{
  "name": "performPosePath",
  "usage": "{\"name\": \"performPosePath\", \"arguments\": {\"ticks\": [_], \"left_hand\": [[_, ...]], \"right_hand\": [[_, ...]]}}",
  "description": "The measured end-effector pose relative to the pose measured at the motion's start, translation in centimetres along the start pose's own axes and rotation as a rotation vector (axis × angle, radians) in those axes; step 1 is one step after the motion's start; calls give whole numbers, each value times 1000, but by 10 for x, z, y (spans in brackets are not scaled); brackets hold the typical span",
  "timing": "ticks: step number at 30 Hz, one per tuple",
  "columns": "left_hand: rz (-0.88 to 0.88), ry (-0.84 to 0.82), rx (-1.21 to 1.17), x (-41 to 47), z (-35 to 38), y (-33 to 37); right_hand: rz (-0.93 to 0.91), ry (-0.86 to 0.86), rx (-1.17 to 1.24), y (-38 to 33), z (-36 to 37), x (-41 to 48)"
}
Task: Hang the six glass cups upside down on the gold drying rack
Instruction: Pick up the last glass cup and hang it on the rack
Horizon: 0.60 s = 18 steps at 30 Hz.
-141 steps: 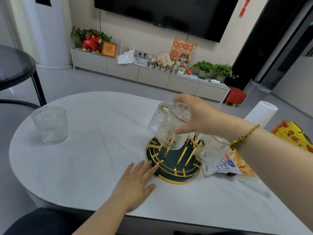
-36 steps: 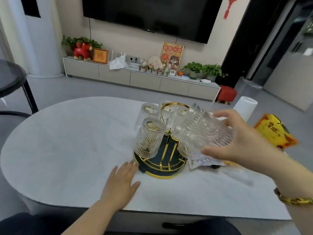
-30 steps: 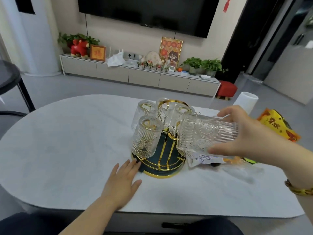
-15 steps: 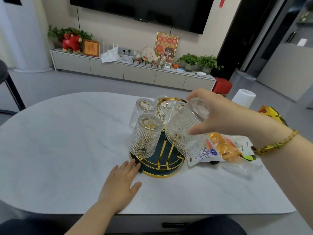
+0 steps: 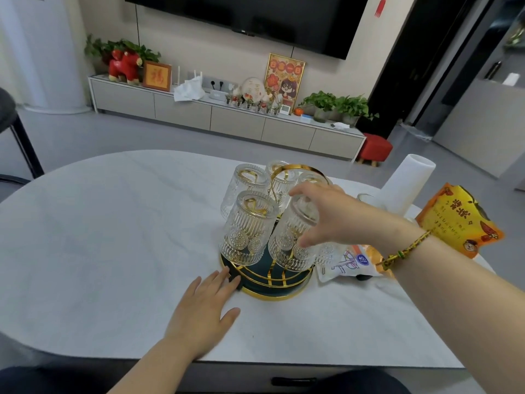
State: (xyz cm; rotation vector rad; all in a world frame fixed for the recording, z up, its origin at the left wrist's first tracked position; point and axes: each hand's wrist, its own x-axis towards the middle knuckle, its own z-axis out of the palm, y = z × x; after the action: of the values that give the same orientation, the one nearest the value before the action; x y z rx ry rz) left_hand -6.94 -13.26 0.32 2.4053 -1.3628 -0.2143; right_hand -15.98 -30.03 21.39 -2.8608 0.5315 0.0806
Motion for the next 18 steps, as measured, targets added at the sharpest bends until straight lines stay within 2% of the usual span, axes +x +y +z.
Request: {"name": "performPosePath", "arguments": {"ticks": [9,18], "left_hand": [[3,6,-10,1,1,-1],[-2,9,-5,1,1,0]], "right_hand": [[-11,-1,-33,1,19,6],[-35,-12,-219,7,25,8]]}}
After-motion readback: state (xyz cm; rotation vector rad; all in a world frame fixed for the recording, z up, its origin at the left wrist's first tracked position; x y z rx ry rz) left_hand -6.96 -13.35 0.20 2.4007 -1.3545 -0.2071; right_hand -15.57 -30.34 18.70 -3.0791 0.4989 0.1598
